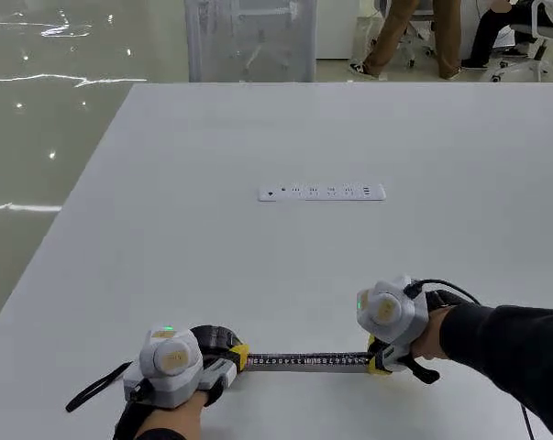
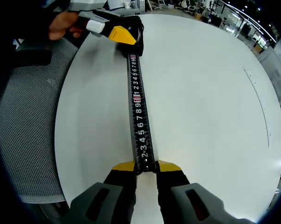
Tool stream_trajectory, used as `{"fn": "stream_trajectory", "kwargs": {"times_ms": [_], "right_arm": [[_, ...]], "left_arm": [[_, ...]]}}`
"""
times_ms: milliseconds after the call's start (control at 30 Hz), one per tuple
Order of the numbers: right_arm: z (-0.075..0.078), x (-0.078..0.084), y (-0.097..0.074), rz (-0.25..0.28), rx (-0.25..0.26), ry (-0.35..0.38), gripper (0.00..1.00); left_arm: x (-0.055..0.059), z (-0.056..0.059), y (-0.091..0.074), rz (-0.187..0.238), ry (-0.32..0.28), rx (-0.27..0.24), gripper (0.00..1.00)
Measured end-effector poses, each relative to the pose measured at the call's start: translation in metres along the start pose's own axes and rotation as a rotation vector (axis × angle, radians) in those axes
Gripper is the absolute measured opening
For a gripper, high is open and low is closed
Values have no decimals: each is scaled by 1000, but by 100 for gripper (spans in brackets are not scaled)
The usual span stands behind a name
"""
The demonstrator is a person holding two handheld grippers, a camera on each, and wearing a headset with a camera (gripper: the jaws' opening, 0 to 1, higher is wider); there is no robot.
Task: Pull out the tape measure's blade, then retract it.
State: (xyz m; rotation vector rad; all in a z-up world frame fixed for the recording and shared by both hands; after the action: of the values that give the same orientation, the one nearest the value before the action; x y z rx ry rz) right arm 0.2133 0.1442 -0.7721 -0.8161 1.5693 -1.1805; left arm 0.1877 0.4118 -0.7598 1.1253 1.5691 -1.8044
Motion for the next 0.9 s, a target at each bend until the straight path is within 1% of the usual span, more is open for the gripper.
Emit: {"fn": "stream_trajectory", "kwargs": {"times_ms": [900], "right_arm": [[-7, -23, 8, 48, -9, 23, 12]], "left_arm": [[0, 0, 0, -5, -10, 11, 59]]}}
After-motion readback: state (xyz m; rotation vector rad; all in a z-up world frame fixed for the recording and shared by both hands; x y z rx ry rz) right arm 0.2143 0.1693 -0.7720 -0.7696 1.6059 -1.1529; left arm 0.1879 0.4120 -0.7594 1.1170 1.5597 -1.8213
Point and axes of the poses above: the centre of the closed fingertips' face, and the gripper's own axes: y roughly forward along the fingers, z roughly to its right, x roughly out of its underside, the point moved 6 cm from there along -y, roughly backward along the fingers, and after that the axes turned 11 degrees about y, right-handed, at the moved point
